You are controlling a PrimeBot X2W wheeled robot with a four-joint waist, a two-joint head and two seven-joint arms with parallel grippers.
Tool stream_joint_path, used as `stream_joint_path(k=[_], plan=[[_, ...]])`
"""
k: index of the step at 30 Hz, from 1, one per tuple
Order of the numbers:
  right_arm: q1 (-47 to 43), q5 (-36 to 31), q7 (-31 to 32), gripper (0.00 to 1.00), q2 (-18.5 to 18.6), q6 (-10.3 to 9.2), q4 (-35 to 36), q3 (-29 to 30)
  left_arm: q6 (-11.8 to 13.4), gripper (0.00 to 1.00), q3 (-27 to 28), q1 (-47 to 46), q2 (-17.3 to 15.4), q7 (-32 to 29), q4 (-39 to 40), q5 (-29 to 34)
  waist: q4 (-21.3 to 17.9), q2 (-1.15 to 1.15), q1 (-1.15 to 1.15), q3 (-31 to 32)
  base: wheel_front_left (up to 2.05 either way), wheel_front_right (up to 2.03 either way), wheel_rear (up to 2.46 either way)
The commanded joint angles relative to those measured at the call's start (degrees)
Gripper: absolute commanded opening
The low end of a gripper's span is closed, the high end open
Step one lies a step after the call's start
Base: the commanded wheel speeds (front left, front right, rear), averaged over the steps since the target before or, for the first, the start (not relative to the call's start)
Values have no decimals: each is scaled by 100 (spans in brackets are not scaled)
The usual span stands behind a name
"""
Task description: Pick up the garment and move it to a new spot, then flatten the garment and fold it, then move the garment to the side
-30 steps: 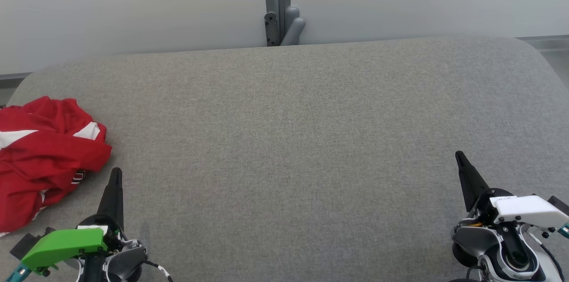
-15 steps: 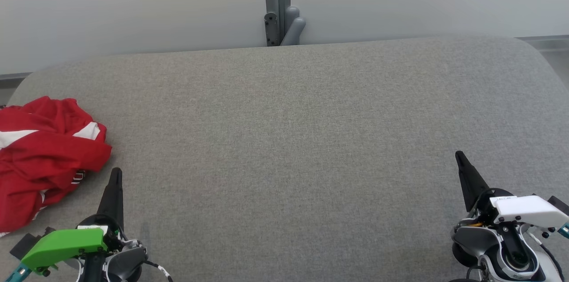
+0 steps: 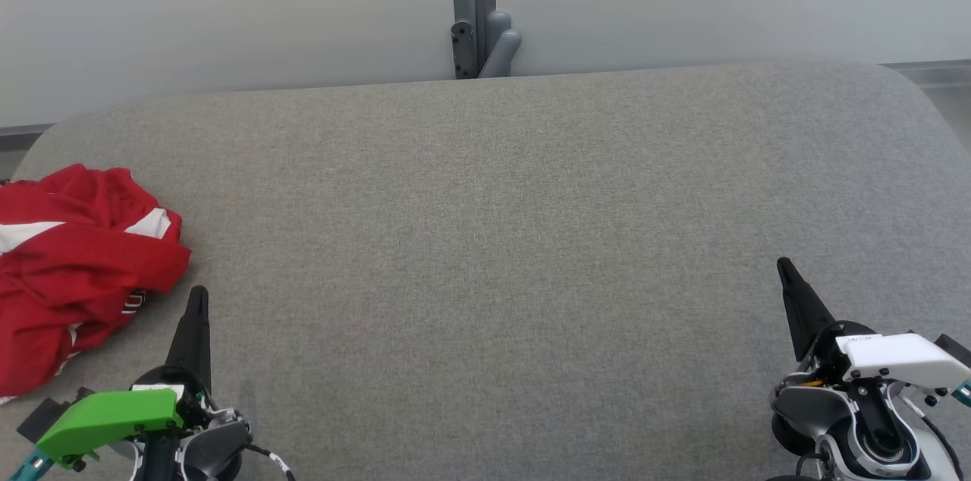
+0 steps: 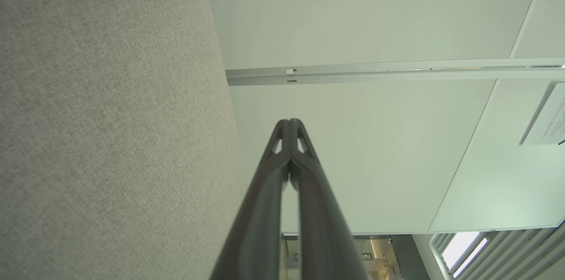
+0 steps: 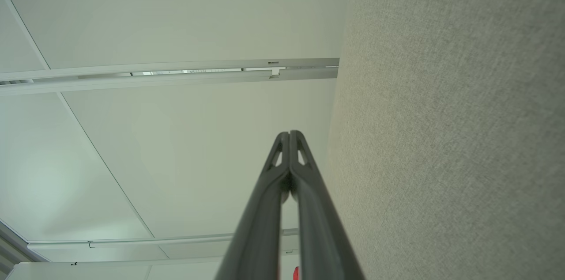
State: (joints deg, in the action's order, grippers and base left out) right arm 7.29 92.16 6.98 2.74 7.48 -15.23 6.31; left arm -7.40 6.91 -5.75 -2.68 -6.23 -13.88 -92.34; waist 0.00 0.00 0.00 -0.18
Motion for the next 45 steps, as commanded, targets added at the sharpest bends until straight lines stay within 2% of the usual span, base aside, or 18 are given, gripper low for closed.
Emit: stream_joint_path(k=[1, 41, 42, 45], plan=[[18, 33, 7, 0, 26, 2, 21, 5, -25, 0, 3, -70, -39, -5, 8, -13, 0, 0, 0, 0, 0, 0, 0], [18, 33, 6, 0, 26, 2, 21, 5, -25, 0, 3, -70, -39, -5, 7, -12, 0, 0, 0, 0, 0, 0, 0], [18, 33, 6, 100, 26, 2, 21, 5, -25, 100, 3, -70, -39, -5, 7, -12, 0, 0, 0, 0, 0, 0, 0], [-73, -5, -1, 100, -34, -1, -128, -8, 4, 100, -5, 95, 33, 2, -129, 1, 0, 0, 0, -1, 0, 0, 0]])
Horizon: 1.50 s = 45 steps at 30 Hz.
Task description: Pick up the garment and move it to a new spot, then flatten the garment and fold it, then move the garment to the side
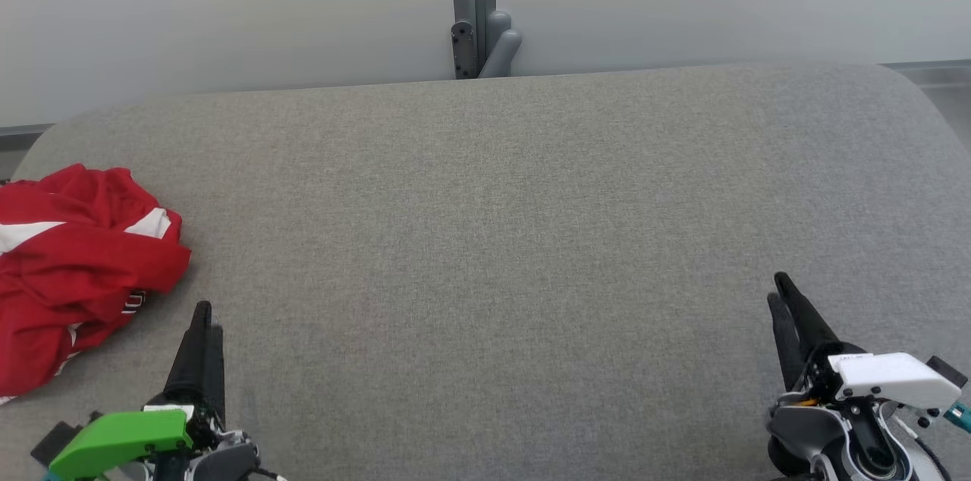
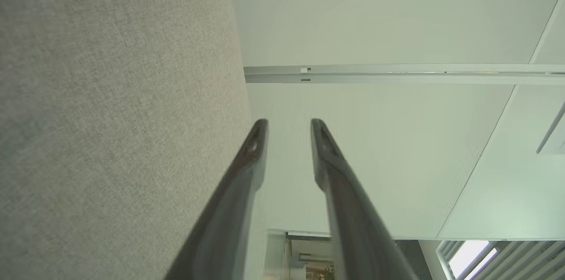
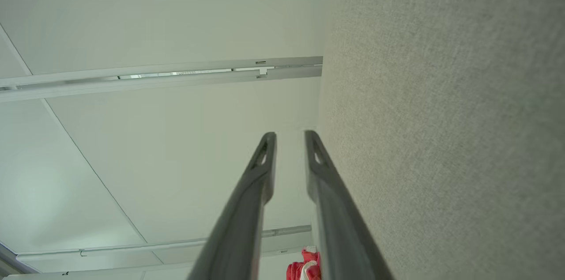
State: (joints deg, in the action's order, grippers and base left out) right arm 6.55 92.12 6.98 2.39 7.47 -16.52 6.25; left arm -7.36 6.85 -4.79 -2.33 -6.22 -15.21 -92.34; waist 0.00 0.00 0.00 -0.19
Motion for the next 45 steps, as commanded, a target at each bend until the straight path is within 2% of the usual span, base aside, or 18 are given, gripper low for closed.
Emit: stream_joint_path(k=[1, 10, 29, 45], plan=[[6, -17, -15, 100, 4, 0, 16, -12, 0, 100, -12, -7, -2, 26, 3, 18, 0, 0, 0, -3, 0, 0, 0], [62, -447, -300, 100, 173, 0, 76, -274, -3, 100, -143, -64, -65, 291, -62, 676, 2, 0, 0, -23, 0, 0, 0], [233, -2864, -785, 100, 311, 1, -43, -538, 65, 100, -344, -106, -78, 759, -197, 3193, 5, 0, 0, -69, 0, 0, 0], [231, -4111, -1122, 100, 375, 2, -142, -756, 119, 100, -372, -62, -53, 1081, -201, 4517, -33, 0, 0, -114, 0, 0, 0]])
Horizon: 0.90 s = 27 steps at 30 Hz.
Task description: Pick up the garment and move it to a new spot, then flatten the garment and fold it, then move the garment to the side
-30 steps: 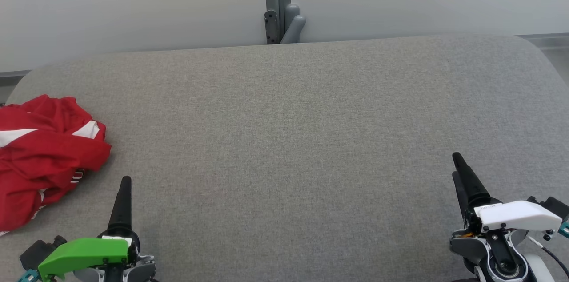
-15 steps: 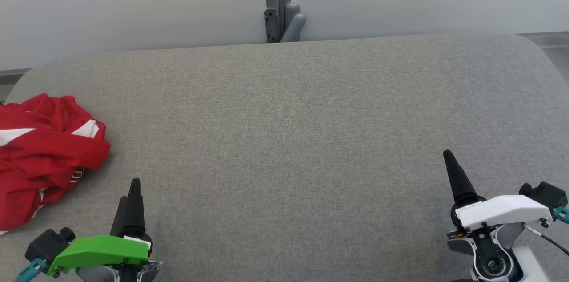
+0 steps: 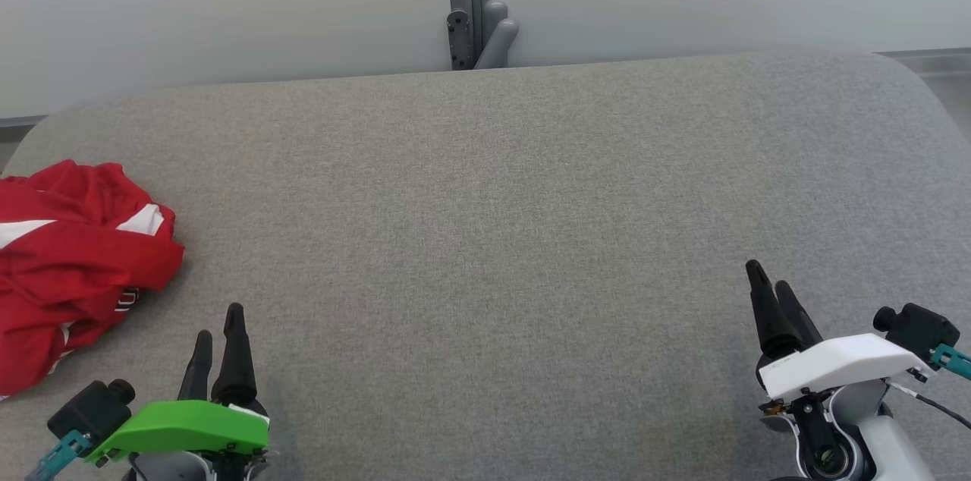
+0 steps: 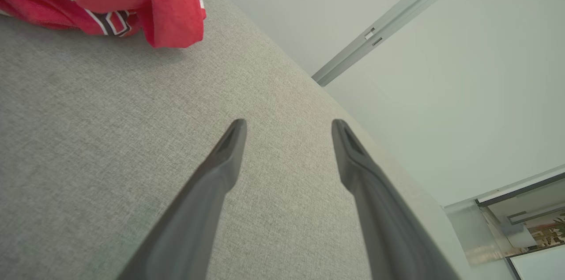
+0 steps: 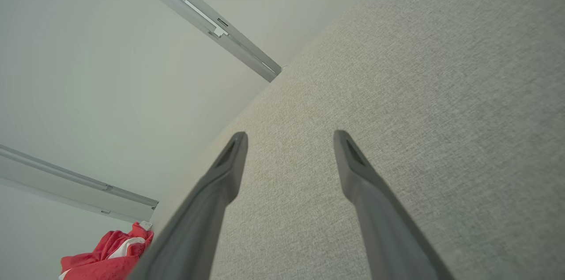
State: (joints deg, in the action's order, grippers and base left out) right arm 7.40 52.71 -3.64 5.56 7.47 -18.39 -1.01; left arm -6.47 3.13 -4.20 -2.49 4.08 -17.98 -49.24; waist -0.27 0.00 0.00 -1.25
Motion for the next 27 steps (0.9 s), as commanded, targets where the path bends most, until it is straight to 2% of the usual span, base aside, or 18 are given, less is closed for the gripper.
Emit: stream_joint_path(k=[1, 27], plan=[[149, -240, -78, 100, 62, 2, 43, -43, 33, 100, -2, -124, -37, 74, 76, 292, -9, 0, 0, -11, 0, 0, 0], [207, -1958, -508, 100, 159, 2, -35, -314, 237, 100, -183, -137, -69, 486, -113, 2232, -94, 0, 0, -44, 0, 0, 0]])
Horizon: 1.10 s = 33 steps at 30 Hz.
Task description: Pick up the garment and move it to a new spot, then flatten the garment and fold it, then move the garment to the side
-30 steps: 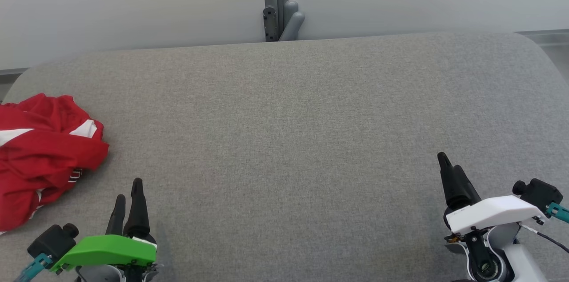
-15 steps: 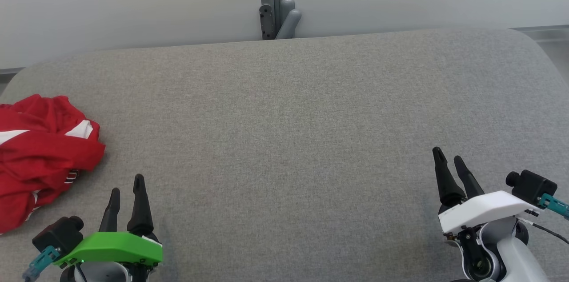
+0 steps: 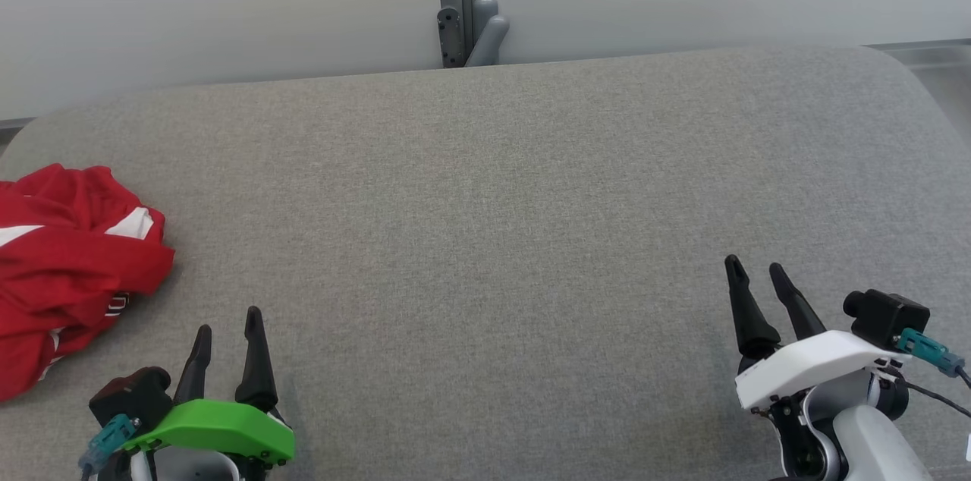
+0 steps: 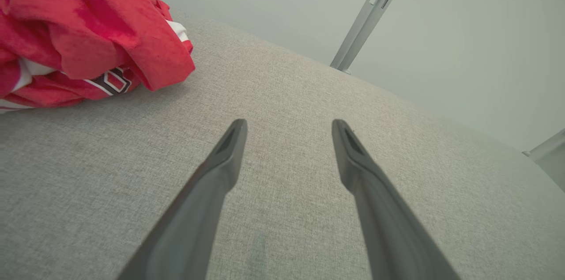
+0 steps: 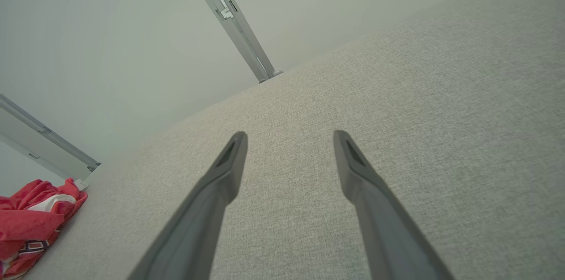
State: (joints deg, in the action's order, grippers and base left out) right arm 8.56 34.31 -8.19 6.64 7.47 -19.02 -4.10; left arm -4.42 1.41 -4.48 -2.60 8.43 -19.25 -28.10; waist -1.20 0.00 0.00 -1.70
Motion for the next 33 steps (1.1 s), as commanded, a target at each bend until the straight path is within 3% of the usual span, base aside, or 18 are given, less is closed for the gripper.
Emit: stream_joint_path(k=[1, 12, 33], plan=[[80, -181, -71, 100, 53, 2, 20, 1, 47, 100, -16, -102, -70, 59, -4, 188, -3, 0, 0, 3, 0, 0, 0], [16, -952, -237, 100, 64, 2, -122, 203, 303, 100, -107, -44, -158, 234, -135, 924, -24, 0, 0, 38, 0, 0, 0], [36, -2123, -503, 100, 7, 3, -192, 473, 478, 100, -202, 14, -182, 487, -157, 1902, -51, 0, 0, 5, 0, 0, 0]])
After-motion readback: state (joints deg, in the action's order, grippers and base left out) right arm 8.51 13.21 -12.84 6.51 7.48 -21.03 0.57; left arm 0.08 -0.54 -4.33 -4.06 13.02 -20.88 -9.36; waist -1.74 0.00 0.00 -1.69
